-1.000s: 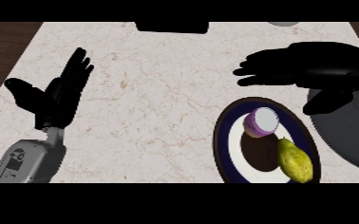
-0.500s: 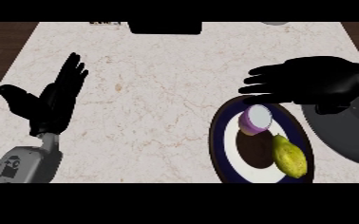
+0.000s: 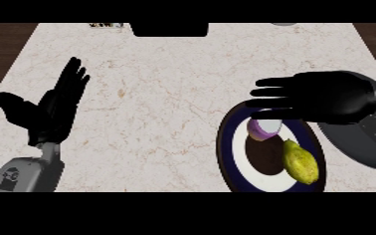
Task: Pick the can from the plate and place it in the pan
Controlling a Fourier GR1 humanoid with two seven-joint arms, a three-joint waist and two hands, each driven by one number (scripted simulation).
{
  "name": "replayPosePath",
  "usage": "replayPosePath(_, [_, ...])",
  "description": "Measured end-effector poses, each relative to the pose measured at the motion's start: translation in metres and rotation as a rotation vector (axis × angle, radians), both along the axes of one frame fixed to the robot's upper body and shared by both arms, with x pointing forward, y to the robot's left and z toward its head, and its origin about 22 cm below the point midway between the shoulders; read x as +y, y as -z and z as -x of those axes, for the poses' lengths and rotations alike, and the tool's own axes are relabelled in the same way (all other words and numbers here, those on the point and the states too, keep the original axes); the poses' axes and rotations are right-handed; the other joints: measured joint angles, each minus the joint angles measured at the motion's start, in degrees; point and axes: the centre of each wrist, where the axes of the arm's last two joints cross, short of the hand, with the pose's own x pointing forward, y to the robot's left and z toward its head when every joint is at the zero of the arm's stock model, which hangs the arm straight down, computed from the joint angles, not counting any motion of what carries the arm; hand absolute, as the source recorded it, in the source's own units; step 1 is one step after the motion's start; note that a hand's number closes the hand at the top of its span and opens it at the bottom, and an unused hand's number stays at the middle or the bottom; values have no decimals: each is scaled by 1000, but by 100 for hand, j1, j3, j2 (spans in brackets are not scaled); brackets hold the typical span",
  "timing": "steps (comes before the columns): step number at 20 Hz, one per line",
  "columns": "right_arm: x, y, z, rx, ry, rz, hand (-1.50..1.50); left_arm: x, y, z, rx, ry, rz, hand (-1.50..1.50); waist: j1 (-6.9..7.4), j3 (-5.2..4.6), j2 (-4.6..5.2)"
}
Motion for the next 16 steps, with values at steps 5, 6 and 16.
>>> replayPosePath(5, [11, 7, 10, -2, 0, 9, -150, 2, 0, 3, 1, -4, -2, 0, -3, 0, -1])
replayPosePath(6, [11, 12, 13, -4, 8, 19, -150, 5, -1, 2, -1, -4, -2, 0, -4, -1, -1])
replayPosePath(16, [29, 36, 16, -24, 72, 46, -150, 5, 4, 3, 1, 5, -2, 0, 10, -1, 5])
